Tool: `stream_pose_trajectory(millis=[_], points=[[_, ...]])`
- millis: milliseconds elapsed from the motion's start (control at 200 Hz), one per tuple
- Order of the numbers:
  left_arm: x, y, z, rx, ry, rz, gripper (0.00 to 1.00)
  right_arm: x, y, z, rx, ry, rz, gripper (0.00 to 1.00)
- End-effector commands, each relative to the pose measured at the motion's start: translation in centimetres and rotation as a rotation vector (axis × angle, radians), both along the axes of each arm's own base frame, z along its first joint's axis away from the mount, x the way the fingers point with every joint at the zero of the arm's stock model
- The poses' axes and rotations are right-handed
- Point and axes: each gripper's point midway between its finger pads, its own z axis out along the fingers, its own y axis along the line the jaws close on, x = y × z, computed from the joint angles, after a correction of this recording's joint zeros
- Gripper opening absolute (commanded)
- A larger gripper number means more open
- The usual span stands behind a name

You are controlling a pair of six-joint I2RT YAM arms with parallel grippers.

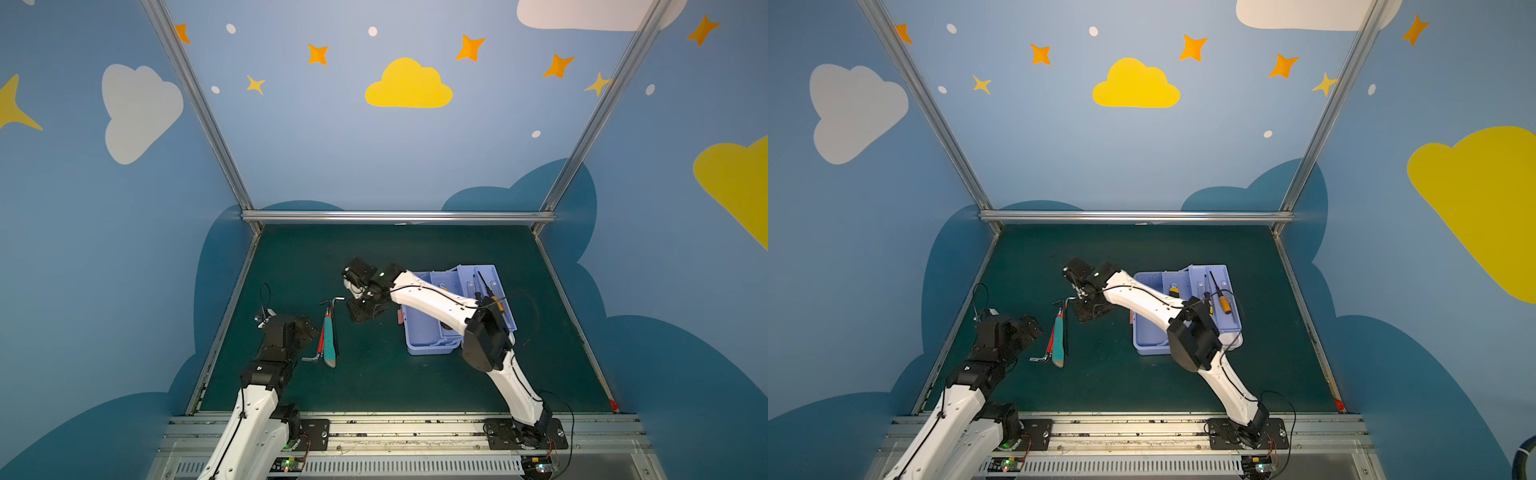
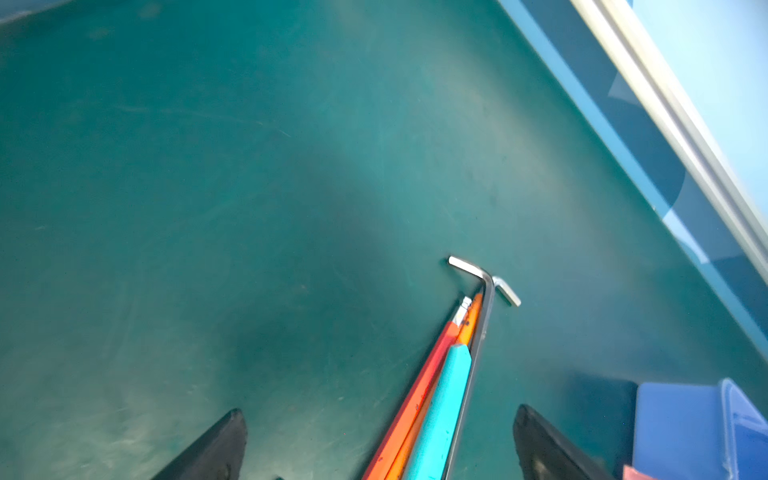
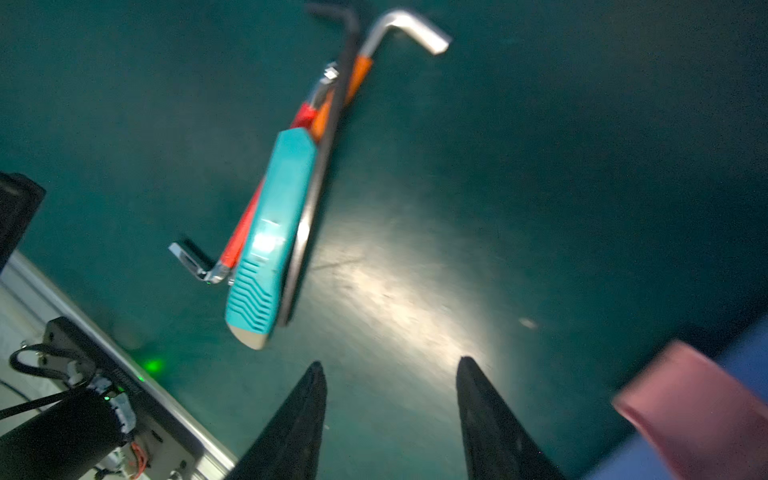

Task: Pack the tool kit
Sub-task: 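Move the right gripper back to the black L-shaped hex key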

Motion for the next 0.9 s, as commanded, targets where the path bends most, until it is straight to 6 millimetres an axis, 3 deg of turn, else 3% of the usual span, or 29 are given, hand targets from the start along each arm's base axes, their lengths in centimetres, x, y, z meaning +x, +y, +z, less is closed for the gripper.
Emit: stream_pose_trajectory(millis=[0,310,626,801,896], points=[[-0.9,0.9,0.2,0.011,0.010,0.048,1.00,-0.1,3.2,-0.2,0.094,0.038,0.059,0.49],[-1.3,0.7,0.1,-0.004,-0.006,0.038,1.00,1.6,6.0,-3.4,0.162,0.029,0.056,0.41],[-1.3,0.7,-0.2,-0.001,-0.004,0.030,1.00,2.2,8.1,-4.6,0.258,0.021,0.100,0.37],[-1.3,0.7,-0.2,0.003,0.000,0.026,1.00,2.8,8.3,-6.3,0.253,0.013,0.082,0.35],[-1.3,0.7,-0.2,0.006,0.000,0.027,1.00,2.8,8.4,-6.8,0.259,0.026,0.077,0.30]])
